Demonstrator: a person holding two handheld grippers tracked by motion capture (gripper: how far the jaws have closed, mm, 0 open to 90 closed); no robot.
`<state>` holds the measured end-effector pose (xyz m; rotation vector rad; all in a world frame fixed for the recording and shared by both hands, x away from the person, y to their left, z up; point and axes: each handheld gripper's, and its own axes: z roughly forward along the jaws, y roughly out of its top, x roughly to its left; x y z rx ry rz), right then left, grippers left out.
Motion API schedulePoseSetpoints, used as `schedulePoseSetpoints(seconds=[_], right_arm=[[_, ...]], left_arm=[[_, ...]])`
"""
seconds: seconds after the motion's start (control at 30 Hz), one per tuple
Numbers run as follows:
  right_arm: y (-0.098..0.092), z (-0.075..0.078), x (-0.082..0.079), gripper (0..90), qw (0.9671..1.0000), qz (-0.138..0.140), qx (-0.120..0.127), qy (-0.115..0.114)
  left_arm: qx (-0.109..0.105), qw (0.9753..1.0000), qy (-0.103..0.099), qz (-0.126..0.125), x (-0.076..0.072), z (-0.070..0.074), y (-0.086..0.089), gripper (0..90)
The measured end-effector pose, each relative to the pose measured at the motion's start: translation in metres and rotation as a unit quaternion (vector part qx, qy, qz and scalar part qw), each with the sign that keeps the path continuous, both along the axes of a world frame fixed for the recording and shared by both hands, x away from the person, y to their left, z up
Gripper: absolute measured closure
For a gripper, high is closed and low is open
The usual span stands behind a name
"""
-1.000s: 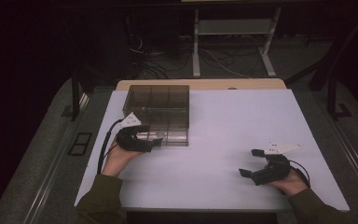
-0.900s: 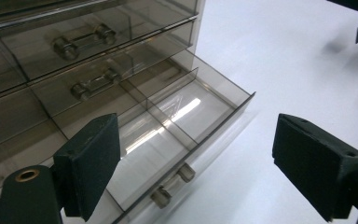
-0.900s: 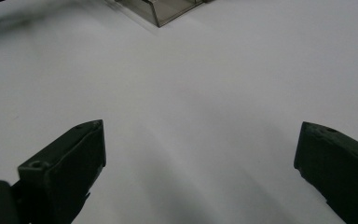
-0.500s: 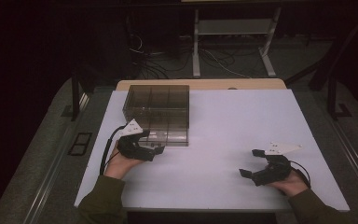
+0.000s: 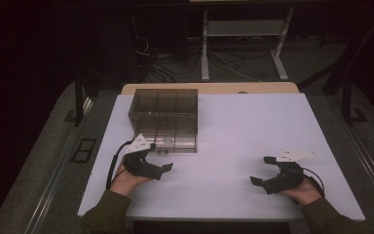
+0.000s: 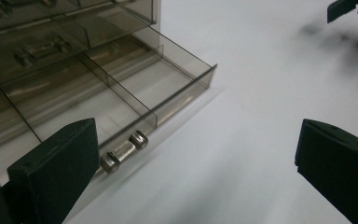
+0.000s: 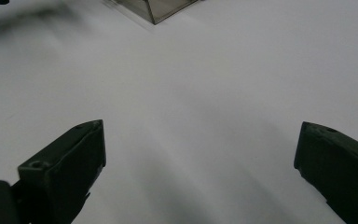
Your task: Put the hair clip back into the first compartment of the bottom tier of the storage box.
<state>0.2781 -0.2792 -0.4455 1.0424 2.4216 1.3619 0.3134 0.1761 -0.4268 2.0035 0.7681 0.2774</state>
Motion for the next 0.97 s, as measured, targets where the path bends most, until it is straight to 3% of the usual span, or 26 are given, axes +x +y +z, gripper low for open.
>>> schedulePoseSetpoints(seconds=[0.27,0.67,0.97], right_arm=[[0.0,0.0,0.0,1.4,1.0,0.0,0.0,0.0],[0.0,0.0,-0.001,1.4,1.0,-0.001,0.0,-0.003],[0.0,0.0,-0.001,1.4,1.0,-0.002,0.001,-0.002]], left_arm=[[0.013,0.9999,0.003,-0.011,-0.01,-0.008,-0.001,0.0],[0.007,0.9999,0.006,-0.014,-0.022,-0.016,-0.002,0.0],[0.01,0.9998,0.009,-0.017,-0.023,-0.017,-0.003,0.0]])
